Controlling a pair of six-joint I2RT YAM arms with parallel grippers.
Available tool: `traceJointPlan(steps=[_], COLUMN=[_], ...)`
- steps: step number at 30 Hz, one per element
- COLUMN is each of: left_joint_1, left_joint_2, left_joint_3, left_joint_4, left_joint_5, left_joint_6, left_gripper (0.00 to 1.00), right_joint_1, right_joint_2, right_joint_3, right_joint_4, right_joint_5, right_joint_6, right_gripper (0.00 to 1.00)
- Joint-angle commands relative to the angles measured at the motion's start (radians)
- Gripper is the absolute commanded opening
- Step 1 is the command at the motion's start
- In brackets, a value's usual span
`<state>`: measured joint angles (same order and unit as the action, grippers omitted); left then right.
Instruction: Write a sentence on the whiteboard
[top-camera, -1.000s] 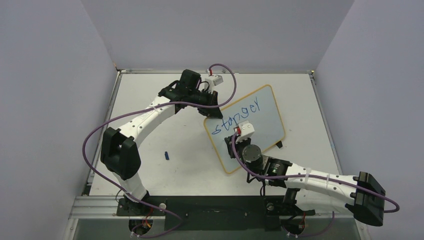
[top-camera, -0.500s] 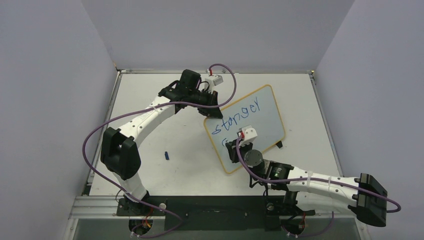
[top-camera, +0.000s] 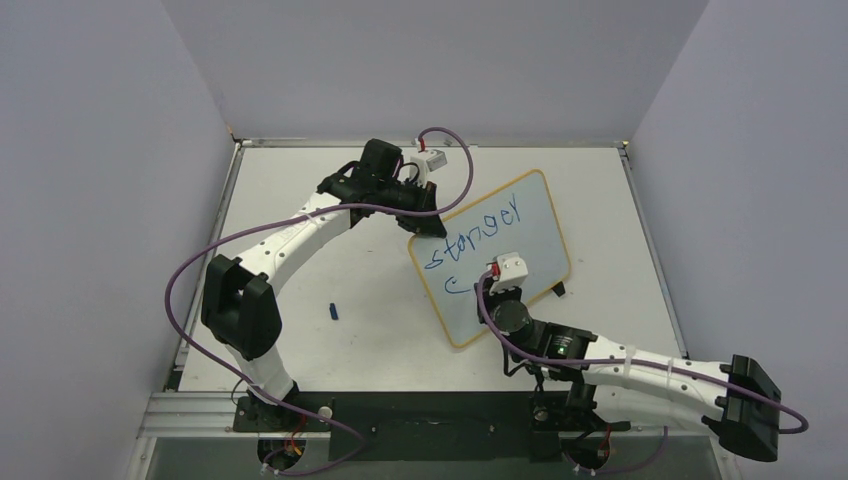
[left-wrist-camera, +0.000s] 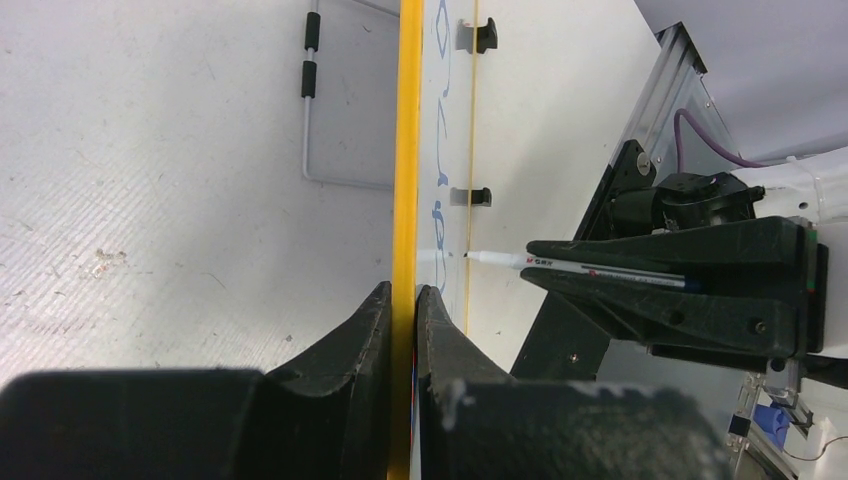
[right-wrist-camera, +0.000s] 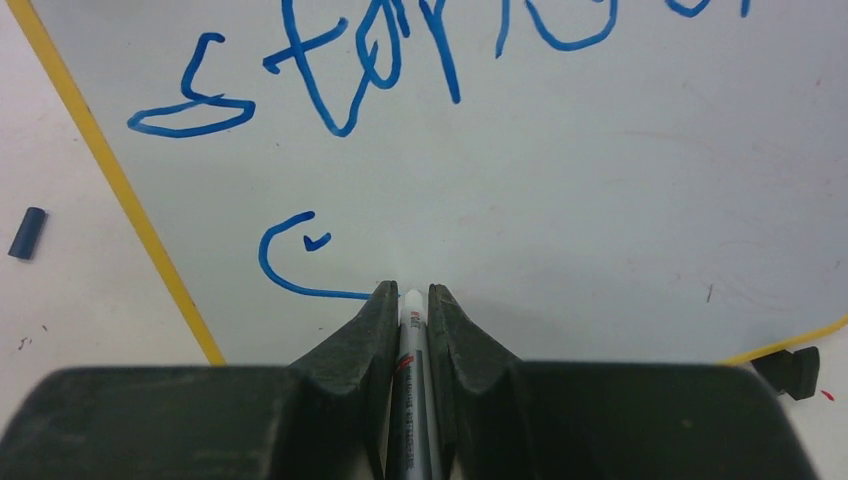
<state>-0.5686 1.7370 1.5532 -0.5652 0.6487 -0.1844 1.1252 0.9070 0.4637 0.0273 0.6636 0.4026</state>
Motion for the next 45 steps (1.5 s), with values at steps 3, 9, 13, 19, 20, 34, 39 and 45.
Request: traceJointPlan(steps=[3,9,13,19,20,34,39,45], left_joint_1=[0.004,0.004,0.003,0.003,0.003,0.003,0.003,0.004], left_joint_2=[-0.048,-0.048,-0.05,-0.051,-0.051,-0.053,-0.054,-0.054], left_joint_3=[0.01,0.01,0.008,0.005,0.006,0.004,0.005,0.005], left_joint_4=[0.037,0.043,0.043,0.04,0.04,0.041,0.041,0.04], left_joint_5=[-0.095,-0.093,-0.094,-0.096,-0.095,-0.096,-0.096,-0.098], left_joint_6=[0.033,0.03,0.03,0.031,0.031,0.033,0.033,0.033], left_gripper=[0.0,0.0,0.0,0.0,0.0,0.0,0.0,0.0], right_joint_1=[-0.008,-0.041,-0.103,-0.156,-0.158,-0.159,-0.156,-0.15], right_joint_2=[-0.124,-0.144,-0.101,-0.072,-0.066,0.02,0.018,0.016], right_joint_3=[0.034,0.031,0.03,0.023,0.028,0.048,0.034,0.005], right_joint_4=[0.018,0.074,0.106,0.176,0.181,0.226,0.223,0.203], right_joint_5=[0.043,0.034,-0.032,-0.118,-0.122,-0.22,-0.244,-0.265], right_joint_6=[-0.052,-0.073,-0.053,-0.036,-0.038,-0.032,-0.022,-0.004], right_gripper=[0.0,0.0,0.0,0.0,0.0,0.0,0.0,0.0])
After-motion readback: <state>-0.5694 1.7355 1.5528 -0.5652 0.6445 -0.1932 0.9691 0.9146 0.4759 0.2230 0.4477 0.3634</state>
